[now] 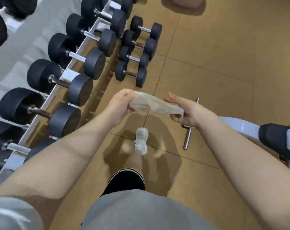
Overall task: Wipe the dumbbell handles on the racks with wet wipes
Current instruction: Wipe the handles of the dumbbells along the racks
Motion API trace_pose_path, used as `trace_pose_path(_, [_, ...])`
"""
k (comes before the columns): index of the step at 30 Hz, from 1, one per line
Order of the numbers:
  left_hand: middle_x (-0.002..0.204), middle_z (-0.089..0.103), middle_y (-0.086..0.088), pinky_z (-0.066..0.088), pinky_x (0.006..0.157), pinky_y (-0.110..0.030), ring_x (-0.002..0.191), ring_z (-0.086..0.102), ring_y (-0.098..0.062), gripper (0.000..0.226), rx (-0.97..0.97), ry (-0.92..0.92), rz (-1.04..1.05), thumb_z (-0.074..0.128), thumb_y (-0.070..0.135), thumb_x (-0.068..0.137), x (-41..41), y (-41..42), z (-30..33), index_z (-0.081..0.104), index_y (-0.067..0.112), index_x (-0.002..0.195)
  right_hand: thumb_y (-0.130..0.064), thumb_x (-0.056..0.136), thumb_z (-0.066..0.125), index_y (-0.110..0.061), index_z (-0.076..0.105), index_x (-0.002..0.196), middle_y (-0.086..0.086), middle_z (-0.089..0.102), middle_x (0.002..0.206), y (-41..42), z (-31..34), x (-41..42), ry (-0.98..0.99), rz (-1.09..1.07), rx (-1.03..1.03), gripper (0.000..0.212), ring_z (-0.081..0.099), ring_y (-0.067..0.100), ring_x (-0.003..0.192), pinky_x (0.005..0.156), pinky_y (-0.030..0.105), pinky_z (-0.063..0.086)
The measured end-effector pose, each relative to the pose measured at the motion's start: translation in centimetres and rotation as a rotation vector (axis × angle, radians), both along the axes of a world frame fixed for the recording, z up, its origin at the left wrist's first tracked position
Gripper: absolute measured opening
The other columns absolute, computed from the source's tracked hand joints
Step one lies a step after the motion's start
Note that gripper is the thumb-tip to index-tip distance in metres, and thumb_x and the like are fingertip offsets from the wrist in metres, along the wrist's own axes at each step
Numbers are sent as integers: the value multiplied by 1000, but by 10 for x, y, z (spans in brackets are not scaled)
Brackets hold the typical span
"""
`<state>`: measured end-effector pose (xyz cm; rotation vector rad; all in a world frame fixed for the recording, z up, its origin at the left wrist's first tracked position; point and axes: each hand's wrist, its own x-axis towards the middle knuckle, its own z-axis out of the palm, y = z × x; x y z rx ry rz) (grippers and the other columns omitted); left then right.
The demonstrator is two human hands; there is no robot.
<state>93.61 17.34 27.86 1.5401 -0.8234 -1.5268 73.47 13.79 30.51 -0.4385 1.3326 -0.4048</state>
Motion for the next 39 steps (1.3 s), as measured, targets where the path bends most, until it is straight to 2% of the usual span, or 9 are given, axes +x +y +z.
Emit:
trace_pose_path(3, [92,59,-6,49,78,-33,86,59,-20,19,46,-39,-70,40,23,97,-19,-79,-4,56,14,104,-55,81,60,-14,47,129,6,56,125,-65,-1,-21,323,235,-159,65,58,21,107,92,33,47])
trace_pose_path(5, [89,58,-3,45,76,-28,84,56,-17,18,96,-98,-128,42,26,97,-31,-138,-1,58,19,99,-51,88,52,-12,39,137,5,46,137,-113,2,-27,468,290,-373,64,44,23,125,98,33,34])
trace_pose_path(11, [97,59,0,44,81,-32,93,55,-16,15,109,-251,-369,45,30,95,-68,-289,22,60,26,96,-36,89,57,-18,61,113,-5,61,109,-257,28,-21,306,693,-581,30,55,10,100,81,20,42])
trace_pose_path(15, [103,63,-11,48,88,-39,99,60,-25,26,90,-188,-423,50,32,93,-83,-377,32,62,12,105,-14,87,59,1,65,92,20,64,91,-346,19,-38,323,681,-669,17,56,19,77,70,28,44])
trace_pose_path(18, [97,68,-8,48,86,-38,92,62,-24,35,186,-199,-356,55,44,88,-96,-443,30,64,15,106,-5,88,48,-10,53,64,4,48,63,-419,10,-60,431,687,-683,25,42,13,60,55,24,32])
trace_pose_path(22, [81,68,-5,47,70,-30,76,62,-18,33,312,-96,-294,54,42,89,-116,-527,28,67,13,95,-9,90,47,-14,51,68,1,48,70,-527,1,-91,349,610,-526,23,44,16,69,62,27,35])
trace_pose_path(28, [89,70,1,51,73,-23,83,64,-11,15,282,173,-217,52,24,91,-143,-648,27,63,16,97,-19,96,43,-15,61,79,-3,67,72,-674,17,-145,-22,623,-232,26,63,8,63,59,21,49])
trace_pose_path(33, [98,57,6,40,80,-21,93,51,-10,18,74,-419,151,49,22,94,-177,-733,5,57,15,109,-27,97,43,-17,60,92,-2,66,81,-775,5,-140,-89,471,-165,21,61,13,74,65,24,49])
trace_pose_path(39, [93,64,5,49,74,-13,78,63,2,18,-5,-32,65,58,19,89,-181,-819,-23,56,18,107,-27,99,40,-12,59,100,3,67,89,-886,-33,-101,-108,526,-132,24,64,16,79,72,28,53])
